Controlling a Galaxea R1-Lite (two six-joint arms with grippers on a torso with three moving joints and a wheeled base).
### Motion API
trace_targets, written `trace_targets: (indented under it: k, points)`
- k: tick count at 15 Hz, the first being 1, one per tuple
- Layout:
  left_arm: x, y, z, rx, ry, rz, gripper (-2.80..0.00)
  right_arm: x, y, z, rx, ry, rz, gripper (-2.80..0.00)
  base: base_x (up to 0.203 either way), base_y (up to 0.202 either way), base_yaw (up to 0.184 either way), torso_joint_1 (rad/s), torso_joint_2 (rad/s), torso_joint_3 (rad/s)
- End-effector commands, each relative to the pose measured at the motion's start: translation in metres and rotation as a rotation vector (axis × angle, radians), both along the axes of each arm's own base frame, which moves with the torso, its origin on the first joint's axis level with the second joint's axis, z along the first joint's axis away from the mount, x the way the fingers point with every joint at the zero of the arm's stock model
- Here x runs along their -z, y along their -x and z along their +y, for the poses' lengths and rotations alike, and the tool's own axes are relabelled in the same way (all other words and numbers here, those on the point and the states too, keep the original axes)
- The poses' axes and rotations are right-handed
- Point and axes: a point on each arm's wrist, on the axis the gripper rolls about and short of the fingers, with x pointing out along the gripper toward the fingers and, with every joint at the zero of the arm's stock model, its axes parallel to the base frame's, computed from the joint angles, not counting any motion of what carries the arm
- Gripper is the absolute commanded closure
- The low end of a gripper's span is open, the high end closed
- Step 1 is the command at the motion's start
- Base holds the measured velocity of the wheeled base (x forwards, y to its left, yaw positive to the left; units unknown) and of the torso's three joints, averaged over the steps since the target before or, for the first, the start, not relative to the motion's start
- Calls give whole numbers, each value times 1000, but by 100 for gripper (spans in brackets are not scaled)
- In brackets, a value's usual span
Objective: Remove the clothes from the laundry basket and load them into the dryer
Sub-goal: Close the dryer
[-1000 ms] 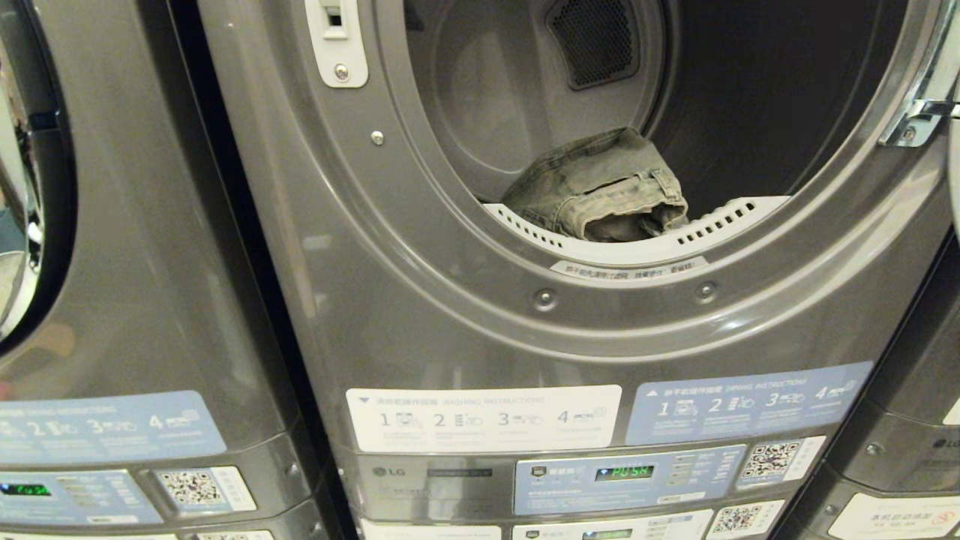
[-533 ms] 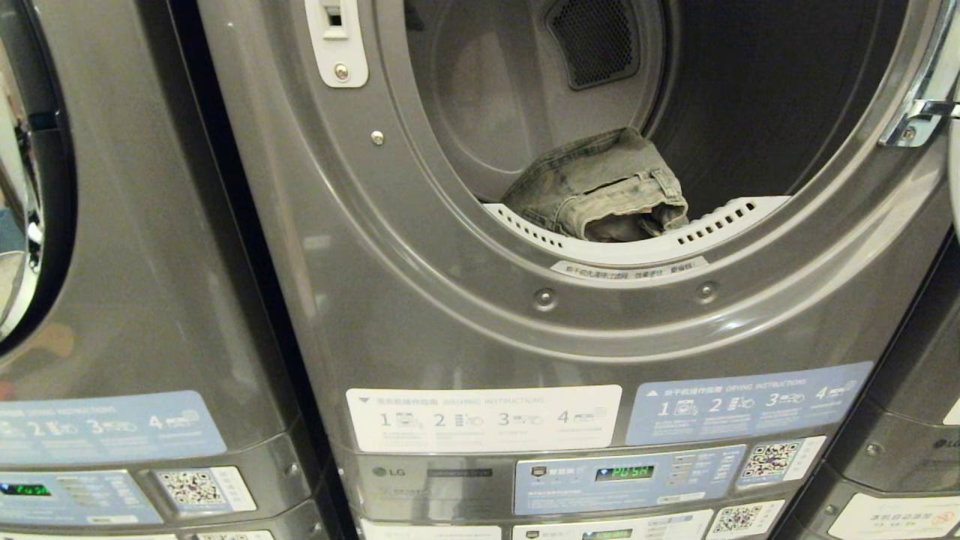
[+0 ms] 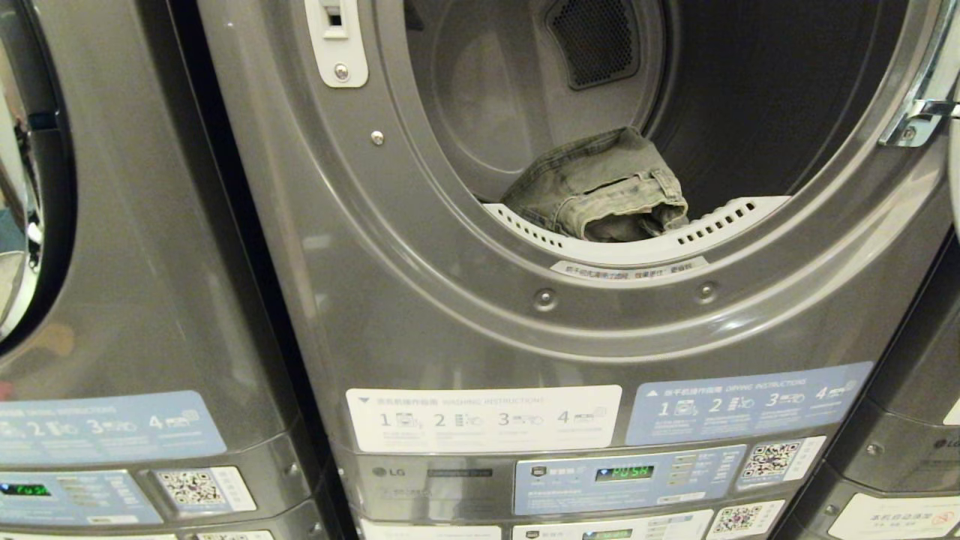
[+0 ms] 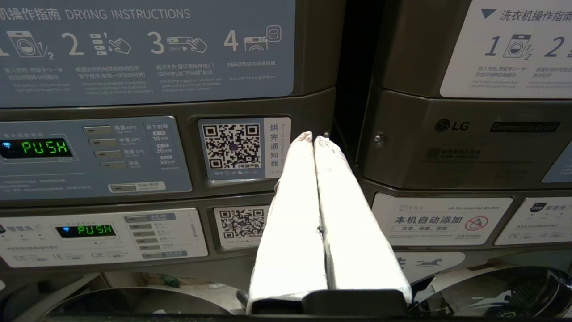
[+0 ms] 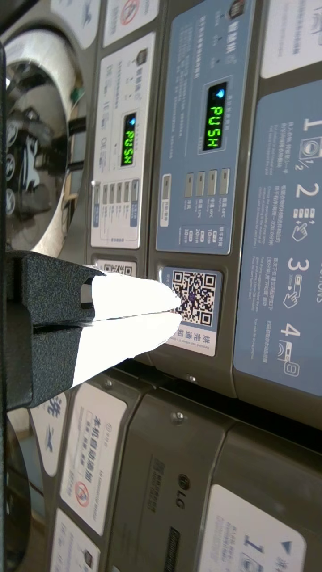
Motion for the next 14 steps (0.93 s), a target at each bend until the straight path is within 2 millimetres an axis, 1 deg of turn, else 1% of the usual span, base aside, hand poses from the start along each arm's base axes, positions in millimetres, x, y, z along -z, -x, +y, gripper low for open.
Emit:
trace_targets:
  k: [1, 14]
  points:
    - [0, 0, 0, 0, 0, 1, 0, 0, 0, 0, 2, 11, 2, 0, 0, 0, 0, 0, 0, 0]
    - [1, 0, 0, 0, -2, 2, 0, 0, 0, 0, 7, 15, 2, 0, 0, 0, 0, 0, 0, 0]
